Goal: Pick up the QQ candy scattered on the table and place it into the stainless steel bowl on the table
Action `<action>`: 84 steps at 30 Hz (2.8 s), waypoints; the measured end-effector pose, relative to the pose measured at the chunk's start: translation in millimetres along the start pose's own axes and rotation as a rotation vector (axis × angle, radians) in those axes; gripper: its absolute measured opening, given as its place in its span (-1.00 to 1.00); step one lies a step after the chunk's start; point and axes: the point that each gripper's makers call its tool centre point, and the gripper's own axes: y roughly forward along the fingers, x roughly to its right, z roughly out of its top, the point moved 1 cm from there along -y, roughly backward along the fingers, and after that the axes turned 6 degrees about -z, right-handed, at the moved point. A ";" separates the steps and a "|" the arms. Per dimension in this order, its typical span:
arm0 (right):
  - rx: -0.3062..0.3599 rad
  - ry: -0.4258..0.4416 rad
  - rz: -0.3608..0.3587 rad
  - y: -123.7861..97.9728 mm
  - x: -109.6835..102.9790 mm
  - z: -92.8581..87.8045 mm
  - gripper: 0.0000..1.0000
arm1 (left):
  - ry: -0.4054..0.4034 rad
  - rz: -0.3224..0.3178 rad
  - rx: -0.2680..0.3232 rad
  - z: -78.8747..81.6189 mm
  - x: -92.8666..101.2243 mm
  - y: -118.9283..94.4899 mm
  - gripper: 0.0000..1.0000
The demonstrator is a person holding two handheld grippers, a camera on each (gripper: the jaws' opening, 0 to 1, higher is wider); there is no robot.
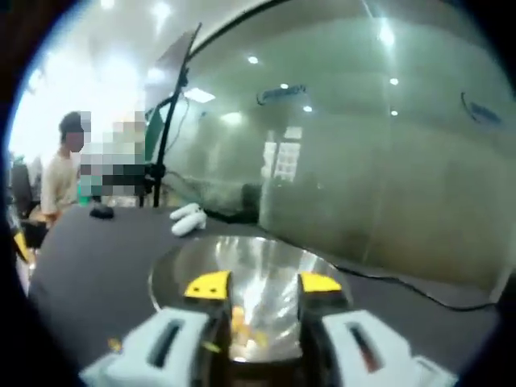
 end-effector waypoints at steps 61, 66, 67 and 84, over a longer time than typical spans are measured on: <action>-0.095 -0.047 0.549 -65.2 -124.0 -79.9 -0.58 | -0.011 0.018 0.026 7.2 -10.8 -17.4 -0.20; -0.114 -0.066 0.587 -58.6 -133.4 -81.0 -0.63 | -0.023 0.037 0.021 2.3 -15.2 -23.4 -0.20; -0.127 -0.079 0.594 -57.5 -135.6 -84.0 -0.65 | -0.025 0.040 0.020 1.0 -16.1 -23.9 -0.20; -0.136 -0.071 0.617 -56.3 -136.1 -84.7 -0.82 | -0.020 0.030 0.012 -0.6 -14.0 -21.9 -0.20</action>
